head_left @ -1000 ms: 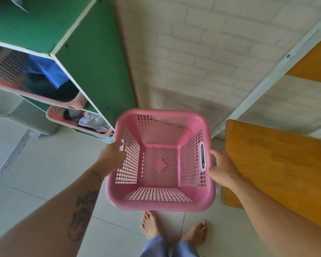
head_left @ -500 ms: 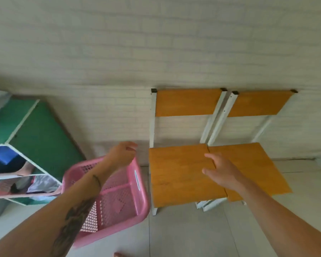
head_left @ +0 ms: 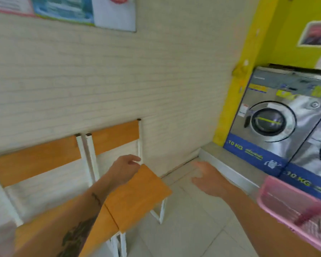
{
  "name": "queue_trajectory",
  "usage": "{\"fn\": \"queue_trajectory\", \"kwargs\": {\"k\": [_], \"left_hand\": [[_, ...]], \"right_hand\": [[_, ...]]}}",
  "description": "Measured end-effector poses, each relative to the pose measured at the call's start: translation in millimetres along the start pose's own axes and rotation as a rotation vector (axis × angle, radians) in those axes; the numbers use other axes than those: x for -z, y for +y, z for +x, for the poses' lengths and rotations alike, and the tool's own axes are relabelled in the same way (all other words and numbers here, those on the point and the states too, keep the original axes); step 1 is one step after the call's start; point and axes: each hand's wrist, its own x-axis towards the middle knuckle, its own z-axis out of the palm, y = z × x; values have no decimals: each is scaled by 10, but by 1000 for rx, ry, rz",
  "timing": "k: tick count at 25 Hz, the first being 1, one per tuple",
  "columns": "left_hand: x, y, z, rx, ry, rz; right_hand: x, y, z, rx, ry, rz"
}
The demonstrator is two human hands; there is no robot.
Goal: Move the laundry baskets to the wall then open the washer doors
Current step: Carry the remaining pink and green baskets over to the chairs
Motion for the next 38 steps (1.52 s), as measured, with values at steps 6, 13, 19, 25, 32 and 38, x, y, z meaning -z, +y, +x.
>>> {"fn": "queue_trajectory", "kwargs": {"k": [6,13,19,25,32,38], "left_hand": [[-1647,1252,777,-181,-275,34],[-3375,2406,1937,-367,-441,34],[-4701,3015,2698,-514,-622,192],[-6396,3208,3159,-641,-654,534],[-8132,3082,3508,-520,-540,924],[-9181,2614,3843,-493,-500,1132]], "right_hand": [[1254,1341,-167,-271,203,-87],[2399,2629,73,-491,296,-231],[2932,3685,199,-728,436,-102],[3320,5179,155,-905,426,-15],[3668,7164,528,-940,261,11],[3542,8416,981,-939,22,32]]}}
